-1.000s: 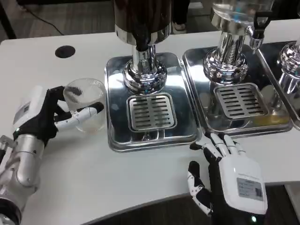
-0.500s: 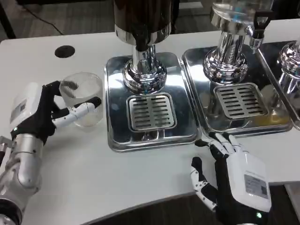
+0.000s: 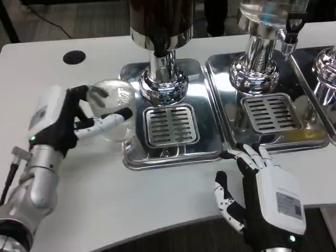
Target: Grasp the cup under the faucet to collect the drink, then remove the cup.
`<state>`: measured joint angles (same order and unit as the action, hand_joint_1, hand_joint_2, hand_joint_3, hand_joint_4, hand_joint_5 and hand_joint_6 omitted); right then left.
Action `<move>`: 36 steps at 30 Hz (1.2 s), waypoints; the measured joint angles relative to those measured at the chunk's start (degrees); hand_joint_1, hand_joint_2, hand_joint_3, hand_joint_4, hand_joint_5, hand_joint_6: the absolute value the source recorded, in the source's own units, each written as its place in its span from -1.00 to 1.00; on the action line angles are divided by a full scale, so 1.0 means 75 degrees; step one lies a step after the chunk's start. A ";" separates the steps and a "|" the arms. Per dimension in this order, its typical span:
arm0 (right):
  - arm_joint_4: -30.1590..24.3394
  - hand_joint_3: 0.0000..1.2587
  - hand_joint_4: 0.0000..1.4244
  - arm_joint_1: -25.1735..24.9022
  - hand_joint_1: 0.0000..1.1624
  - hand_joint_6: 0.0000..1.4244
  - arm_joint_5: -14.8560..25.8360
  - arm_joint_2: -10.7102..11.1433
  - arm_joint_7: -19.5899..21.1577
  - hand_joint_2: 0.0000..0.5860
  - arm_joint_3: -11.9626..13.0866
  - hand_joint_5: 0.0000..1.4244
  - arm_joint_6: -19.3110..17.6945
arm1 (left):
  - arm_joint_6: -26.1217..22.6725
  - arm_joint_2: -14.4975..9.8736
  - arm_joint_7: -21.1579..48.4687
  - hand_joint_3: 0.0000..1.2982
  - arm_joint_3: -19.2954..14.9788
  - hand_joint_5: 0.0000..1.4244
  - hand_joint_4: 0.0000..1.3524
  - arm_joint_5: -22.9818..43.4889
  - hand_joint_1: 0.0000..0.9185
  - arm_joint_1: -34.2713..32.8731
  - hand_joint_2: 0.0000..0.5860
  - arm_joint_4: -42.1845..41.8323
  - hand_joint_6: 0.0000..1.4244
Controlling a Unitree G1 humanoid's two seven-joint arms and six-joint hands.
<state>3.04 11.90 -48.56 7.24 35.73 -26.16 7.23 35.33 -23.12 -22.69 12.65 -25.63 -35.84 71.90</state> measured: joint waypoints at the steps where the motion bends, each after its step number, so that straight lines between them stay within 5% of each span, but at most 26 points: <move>1: -0.0073 -0.39 -0.75 0.0018 -0.10 -0.78 -0.0005 -0.0002 0.0000 0.69 0.0001 -0.86 0.0000 | 0.0003 0.0071 0.0024 -0.03 0.0037 0.46 0.13 -0.0010 0.10 -0.0016 -0.67 0.0000 0.95; 15: -0.0459 -0.39 -0.76 0.0249 -0.11 -0.77 -0.0160 -0.0092 0.0004 0.70 0.0046 -0.86 0.0003 | 0.0026 0.0536 0.0153 -0.03 0.0489 0.44 0.13 -0.0321 0.11 -0.0335 -0.70 -0.0021 0.92; 36: -0.0677 -0.39 -0.76 0.0417 -0.10 -0.77 -0.0284 -0.0288 0.0003 0.71 0.0075 -0.86 0.0011 | -0.0887 0.0859 -0.0314 -0.06 0.0787 0.37 0.07 -0.0858 0.13 -0.1029 -0.68 0.0271 0.83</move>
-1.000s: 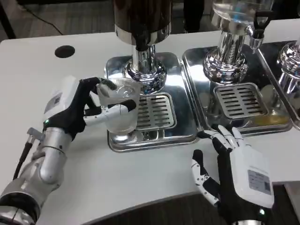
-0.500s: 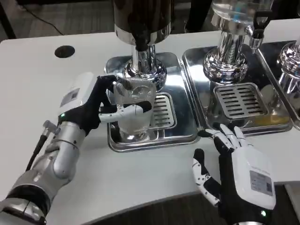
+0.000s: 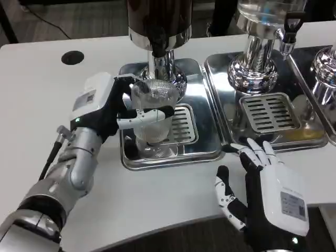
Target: Grasp the cup under the faucet to collect the drink, then remove the cup.
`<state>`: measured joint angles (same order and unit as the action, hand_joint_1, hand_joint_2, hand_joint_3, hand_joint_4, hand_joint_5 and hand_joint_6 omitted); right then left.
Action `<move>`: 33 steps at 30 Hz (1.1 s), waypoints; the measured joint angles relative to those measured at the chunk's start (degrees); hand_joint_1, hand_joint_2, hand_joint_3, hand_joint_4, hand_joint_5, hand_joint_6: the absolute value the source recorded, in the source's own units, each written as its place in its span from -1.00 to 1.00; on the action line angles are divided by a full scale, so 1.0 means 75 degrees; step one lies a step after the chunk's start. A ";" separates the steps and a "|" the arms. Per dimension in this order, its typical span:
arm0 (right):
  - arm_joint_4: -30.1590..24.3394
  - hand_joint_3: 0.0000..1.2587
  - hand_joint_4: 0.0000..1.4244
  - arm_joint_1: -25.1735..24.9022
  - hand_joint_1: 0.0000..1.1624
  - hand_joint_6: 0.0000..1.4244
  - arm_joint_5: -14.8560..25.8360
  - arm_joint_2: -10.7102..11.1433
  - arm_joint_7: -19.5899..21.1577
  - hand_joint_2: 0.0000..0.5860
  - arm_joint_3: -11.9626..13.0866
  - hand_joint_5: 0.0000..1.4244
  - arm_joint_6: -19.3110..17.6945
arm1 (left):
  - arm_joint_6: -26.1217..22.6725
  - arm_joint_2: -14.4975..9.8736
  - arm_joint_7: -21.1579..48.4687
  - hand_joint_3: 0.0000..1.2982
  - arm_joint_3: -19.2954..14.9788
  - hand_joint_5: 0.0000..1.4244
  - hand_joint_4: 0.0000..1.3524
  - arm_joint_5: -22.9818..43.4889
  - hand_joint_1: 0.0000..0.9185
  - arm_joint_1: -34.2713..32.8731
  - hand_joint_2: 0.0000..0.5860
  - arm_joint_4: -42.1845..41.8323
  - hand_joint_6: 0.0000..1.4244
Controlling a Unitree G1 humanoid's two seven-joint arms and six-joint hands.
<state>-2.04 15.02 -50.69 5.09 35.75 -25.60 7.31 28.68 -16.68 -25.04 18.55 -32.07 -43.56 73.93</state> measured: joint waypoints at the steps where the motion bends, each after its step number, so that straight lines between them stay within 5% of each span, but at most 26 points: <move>1: -0.0002 -0.39 -0.76 0.0000 -0.10 -0.77 -0.0003 -0.0004 0.0000 0.71 0.0000 -0.86 0.0000 | -0.0078 0.0012 0.0001 -0.08 0.0020 0.36 0.05 -0.0002 0.12 -0.0027 -0.67 0.0006 0.83; 14: -0.0030 -0.39 -0.76 0.0040 -0.11 -0.77 -0.0010 -0.0028 -0.0001 0.69 0.0009 -0.86 0.0000 | -0.0397 0.0063 0.0720 -0.40 0.0367 -0.19 -0.36 -0.0031 -0.43 -0.0292 -0.66 0.0019 0.07; 20: -0.0031 -0.39 -0.76 0.0046 -0.11 -0.77 -0.0009 -0.0042 -0.0001 0.71 0.0011 -0.86 -0.0001 | -0.0401 -0.0013 0.0770 -0.58 0.0446 -0.52 -0.68 -0.0046 -0.63 -0.0291 -0.76 0.0008 -0.28; 22: -0.0032 -0.39 -0.76 0.0048 -0.11 -0.77 -0.0009 -0.0042 -0.0001 0.71 0.0011 -0.86 -0.0001 | -0.0398 -0.0065 0.0813 -0.76 0.0450 -0.73 -0.95 -0.0043 -0.80 -0.0286 -0.84 0.0004 -0.46; 24: -0.0033 -0.39 -0.76 0.0051 -0.10 -0.77 -0.0009 -0.0043 -0.0001 0.71 0.0012 -0.86 -0.0001 | -0.0383 -0.0099 0.0860 -0.86 0.0446 -0.82 -1.00 -0.0033 -0.87 -0.0268 -0.83 0.0000 -0.57; 33: -0.0034 -0.39 -0.76 0.0077 -0.10 -0.77 -0.0003 -0.0053 -0.0001 0.72 0.0014 -0.86 -0.0002 | 0.0203 -0.0504 0.1002 -0.92 0.0263 -0.92 -1.00 0.0085 -0.93 -0.0189 -0.82 -0.0252 -0.66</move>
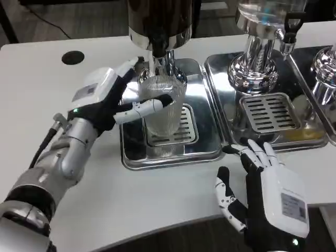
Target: Grasp the cup under the faucet to collect the drink, then remove the cup.
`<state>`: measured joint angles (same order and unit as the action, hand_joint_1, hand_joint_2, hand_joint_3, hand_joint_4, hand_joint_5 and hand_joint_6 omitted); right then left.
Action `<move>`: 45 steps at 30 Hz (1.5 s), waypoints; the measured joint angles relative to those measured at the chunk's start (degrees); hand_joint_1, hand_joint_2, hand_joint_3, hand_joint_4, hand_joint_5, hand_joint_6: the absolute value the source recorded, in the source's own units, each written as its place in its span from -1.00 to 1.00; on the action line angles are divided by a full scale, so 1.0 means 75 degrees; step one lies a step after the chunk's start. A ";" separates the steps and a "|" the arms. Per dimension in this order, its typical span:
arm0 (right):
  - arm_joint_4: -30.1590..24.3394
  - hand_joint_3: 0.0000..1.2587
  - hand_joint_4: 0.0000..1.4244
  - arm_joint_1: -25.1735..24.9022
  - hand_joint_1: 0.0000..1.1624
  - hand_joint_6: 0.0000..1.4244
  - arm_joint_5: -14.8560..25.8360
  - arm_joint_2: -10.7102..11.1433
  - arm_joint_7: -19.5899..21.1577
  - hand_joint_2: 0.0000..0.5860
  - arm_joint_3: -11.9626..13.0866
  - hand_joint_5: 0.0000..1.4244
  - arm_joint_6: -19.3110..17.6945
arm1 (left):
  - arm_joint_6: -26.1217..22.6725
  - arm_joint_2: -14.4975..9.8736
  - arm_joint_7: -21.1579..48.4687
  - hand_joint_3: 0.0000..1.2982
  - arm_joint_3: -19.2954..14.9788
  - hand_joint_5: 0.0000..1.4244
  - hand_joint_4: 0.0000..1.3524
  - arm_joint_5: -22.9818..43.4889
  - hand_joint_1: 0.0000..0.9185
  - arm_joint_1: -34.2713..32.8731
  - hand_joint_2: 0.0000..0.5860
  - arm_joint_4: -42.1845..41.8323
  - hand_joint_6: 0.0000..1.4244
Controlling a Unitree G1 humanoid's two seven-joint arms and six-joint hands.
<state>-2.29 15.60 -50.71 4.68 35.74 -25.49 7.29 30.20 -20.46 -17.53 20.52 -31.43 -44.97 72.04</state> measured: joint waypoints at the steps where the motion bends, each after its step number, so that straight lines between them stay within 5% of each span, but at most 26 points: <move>1: 0.0000 -0.39 -0.76 -0.0003 -0.10 -0.77 0.0001 -0.0008 0.0000 0.72 0.0000 -0.86 -0.0002 | 0.0119 -0.0059 0.0051 -0.92 -0.0055 -0.92 -1.00 0.0050 -0.94 0.0036 -0.82 -0.0063 -0.66; 10: 0.0000 -0.39 -0.76 -0.0022 -0.10 -0.76 0.0034 -0.0011 -0.0002 0.72 0.0045 -0.86 -0.0006 | 0.1309 -0.0718 0.0285 -0.75 -0.0751 -0.80 -0.90 0.0726 -1.00 0.0404 -0.72 -0.0826 -0.51; 18: 0.0006 -0.39 -0.76 -0.0130 -0.09 -0.75 0.0080 -0.0006 -0.0003 0.72 0.0066 -0.86 -0.0022 | 0.2105 -0.1034 0.1477 -0.63 -0.1496 -0.61 -0.73 0.1760 -1.00 0.0492 -0.74 -0.1261 -0.19; 28: 0.0013 -0.39 -0.76 -0.0135 -0.09 -0.75 0.0133 -0.0005 -0.0003 0.72 0.0078 -0.86 -0.0026 | 0.2245 -0.0975 0.3871 -0.59 -0.1764 -0.67 -0.66 0.2634 -1.00 -0.0082 -0.76 -0.1252 -0.37; 45: 0.0059 -0.39 -0.76 -0.0135 -0.09 -0.75 0.0167 -0.0014 -0.0002 0.72 0.0080 -0.86 -0.0048 | 0.2377 -0.0839 0.4552 -0.56 -0.1979 -0.63 -0.62 0.2675 -1.00 -0.0221 -0.77 -0.1223 -0.33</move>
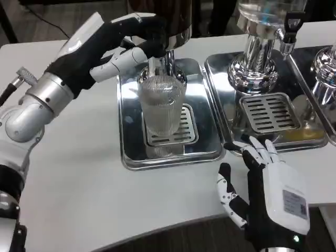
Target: Grasp the cup under the faucet to collect the drink, then remove the cup.
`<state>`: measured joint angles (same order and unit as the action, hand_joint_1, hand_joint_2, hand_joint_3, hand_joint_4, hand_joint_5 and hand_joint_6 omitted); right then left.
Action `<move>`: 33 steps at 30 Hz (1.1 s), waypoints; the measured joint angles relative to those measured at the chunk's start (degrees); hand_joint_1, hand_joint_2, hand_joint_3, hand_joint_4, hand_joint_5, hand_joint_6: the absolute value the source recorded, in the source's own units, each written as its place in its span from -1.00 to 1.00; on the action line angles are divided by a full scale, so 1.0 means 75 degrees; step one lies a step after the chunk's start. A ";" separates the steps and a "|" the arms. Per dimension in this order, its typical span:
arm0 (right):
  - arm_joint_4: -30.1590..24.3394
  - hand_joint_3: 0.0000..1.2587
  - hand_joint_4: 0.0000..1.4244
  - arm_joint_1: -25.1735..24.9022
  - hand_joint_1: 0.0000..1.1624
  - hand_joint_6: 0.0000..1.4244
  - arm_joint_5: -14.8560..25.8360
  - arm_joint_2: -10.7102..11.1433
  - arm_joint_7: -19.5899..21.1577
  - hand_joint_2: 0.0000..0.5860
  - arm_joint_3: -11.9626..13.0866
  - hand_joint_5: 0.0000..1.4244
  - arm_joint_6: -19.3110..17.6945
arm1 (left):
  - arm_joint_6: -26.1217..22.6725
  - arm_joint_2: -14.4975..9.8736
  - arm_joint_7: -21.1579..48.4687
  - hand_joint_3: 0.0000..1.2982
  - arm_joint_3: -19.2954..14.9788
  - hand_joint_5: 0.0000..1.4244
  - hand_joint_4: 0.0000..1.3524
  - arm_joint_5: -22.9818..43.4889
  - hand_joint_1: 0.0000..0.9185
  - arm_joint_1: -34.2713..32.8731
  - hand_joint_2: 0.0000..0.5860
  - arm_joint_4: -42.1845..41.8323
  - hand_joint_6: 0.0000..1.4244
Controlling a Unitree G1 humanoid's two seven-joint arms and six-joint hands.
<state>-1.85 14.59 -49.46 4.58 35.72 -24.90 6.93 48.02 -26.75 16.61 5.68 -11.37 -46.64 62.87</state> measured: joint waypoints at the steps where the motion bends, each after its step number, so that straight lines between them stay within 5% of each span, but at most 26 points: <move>1: 0.0007 -0.39 -0.76 0.0000 -0.09 -0.75 0.0003 0.0000 0.0000 0.72 0.0000 -0.86 -0.0004 | 0.0016 -0.0002 0.0017 -0.56 -0.0003 -0.63 -0.62 -0.0002 -1.00 0.0000 -0.77 -0.0010 -0.33; 13: 0.0151 -0.39 -0.76 -0.0047 -0.09 -0.75 0.0058 -0.0003 0.0000 0.72 0.0025 -0.86 -0.0108 | 0.0241 -0.0470 0.0347 -0.53 0.0046 -0.59 -0.57 -0.0073 -1.00 0.0011 -0.77 -0.0322 -0.30; 33: 0.0142 -0.40 -0.77 -0.0081 -0.11 -0.74 0.0381 0.0008 -0.0099 0.69 0.0294 -0.85 -0.0283 | 0.0357 -0.0576 0.0668 -0.52 -0.0012 -0.59 -0.57 0.0278 -1.00 0.0510 -0.79 -0.0797 -0.29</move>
<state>-0.79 13.98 -46.60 4.64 34.98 -22.69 4.81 50.70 -31.07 21.61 5.59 -9.28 -42.81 56.89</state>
